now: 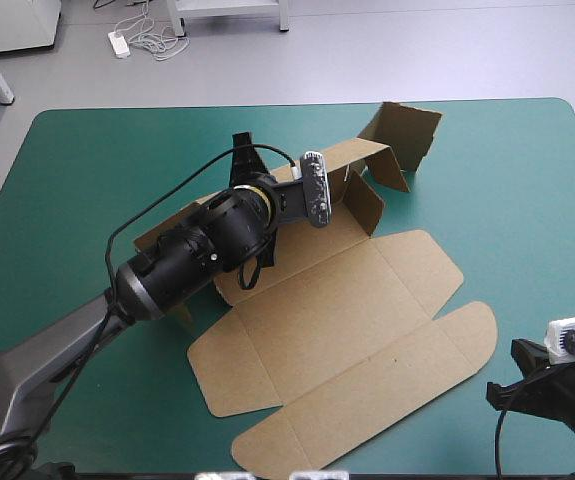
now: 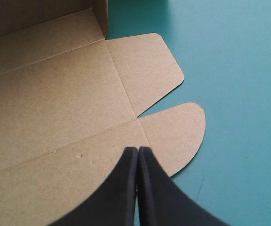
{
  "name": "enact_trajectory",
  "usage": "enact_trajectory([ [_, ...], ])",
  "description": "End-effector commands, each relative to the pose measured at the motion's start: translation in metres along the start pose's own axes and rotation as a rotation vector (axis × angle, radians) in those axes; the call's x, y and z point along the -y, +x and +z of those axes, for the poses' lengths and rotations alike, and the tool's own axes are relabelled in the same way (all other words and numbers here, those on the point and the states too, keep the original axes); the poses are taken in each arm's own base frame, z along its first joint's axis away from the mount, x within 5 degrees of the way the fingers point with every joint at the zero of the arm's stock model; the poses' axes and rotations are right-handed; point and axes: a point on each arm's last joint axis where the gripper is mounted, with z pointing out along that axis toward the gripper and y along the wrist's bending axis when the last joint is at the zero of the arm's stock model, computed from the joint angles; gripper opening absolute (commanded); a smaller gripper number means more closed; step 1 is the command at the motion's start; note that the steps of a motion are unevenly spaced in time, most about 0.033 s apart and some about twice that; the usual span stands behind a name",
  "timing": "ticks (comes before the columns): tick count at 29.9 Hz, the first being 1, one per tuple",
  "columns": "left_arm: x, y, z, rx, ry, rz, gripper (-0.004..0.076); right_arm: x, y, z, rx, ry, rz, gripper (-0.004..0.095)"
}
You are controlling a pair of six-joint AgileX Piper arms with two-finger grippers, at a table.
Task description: Fold the box
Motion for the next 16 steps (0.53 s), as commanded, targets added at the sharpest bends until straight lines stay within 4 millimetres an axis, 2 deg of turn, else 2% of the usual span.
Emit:
enact_trajectory([
  [1,-0.014,0.006,-0.034,0.129,-0.135,0.006,-0.0009,-0.002,-0.013,-0.004,0.068,-0.012,0.013,0.0001],
  [5,-0.006,0.018,-0.042,0.196,-0.167,0.035,-0.0009,-0.002,-0.013,-0.004,0.071,-0.015,0.035,0.0001],
  [9,0.007,0.029,-0.041,0.217,-0.198,0.076,-0.0009,-0.004,-0.018,-0.003,0.079,-0.019,0.043,0.0002],
  [12,0.018,0.038,-0.042,0.226,-0.232,0.086,-0.0009,-0.006,-0.028,0.001,0.043,-0.011,0.041,0.0002],
  [16,0.041,0.042,-0.037,0.235,-0.259,0.196,-0.0009,-0.011,-0.052,0.01,0.002,-0.003,0.017,0.0001],
])
